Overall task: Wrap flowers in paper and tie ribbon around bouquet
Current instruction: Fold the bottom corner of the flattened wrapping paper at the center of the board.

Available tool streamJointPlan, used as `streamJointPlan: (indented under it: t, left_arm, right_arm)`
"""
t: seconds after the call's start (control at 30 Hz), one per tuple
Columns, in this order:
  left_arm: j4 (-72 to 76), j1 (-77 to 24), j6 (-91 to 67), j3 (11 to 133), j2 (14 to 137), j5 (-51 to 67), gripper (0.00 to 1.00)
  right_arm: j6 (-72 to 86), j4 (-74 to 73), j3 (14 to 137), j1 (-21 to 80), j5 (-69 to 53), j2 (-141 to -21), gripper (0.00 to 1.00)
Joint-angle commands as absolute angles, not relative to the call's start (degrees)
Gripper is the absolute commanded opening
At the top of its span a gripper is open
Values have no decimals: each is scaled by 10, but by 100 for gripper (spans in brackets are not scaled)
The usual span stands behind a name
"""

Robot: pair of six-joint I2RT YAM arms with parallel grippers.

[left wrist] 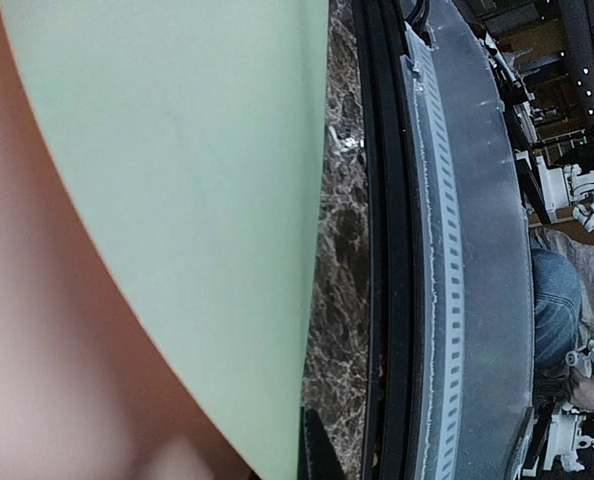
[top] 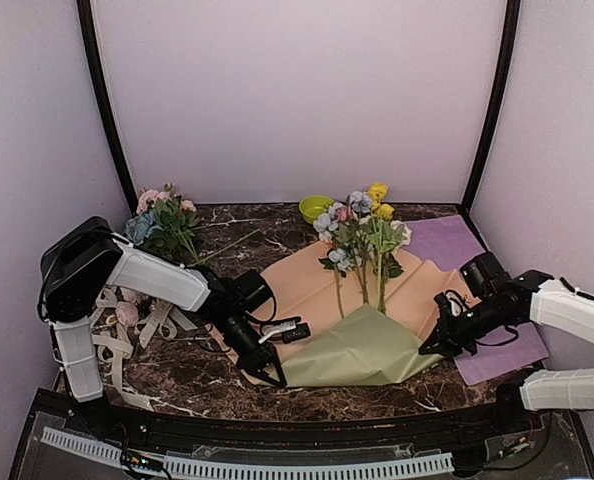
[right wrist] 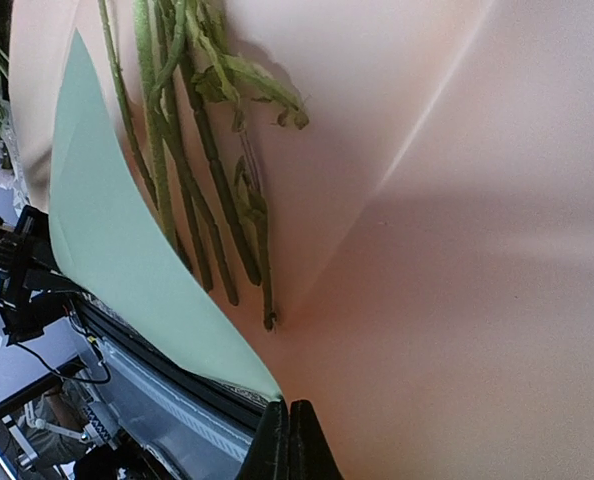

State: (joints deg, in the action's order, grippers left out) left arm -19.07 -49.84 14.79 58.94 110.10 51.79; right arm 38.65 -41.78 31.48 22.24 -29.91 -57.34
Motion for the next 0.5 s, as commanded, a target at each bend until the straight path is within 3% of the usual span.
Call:
streamJointPlan:
  t: [0.0,0.13,0.27,0.47]
  left_arm:
    - [-239,-506,150,566,1059,530,0]
    - [-240,-506,146,571,1063,515,3]
    - [-253,-506,143,583,1049,464,37]
    - [-262,-511,117,629,948,354,50]
  right_arm:
    - [351,-469,337,223,-281,-598,0]
    - [341,-449,337,223,-280,-622,0]
    - [325,-426,336,224,-286,-643,0]
    - [316,-413,335,223,-293,-654,0]
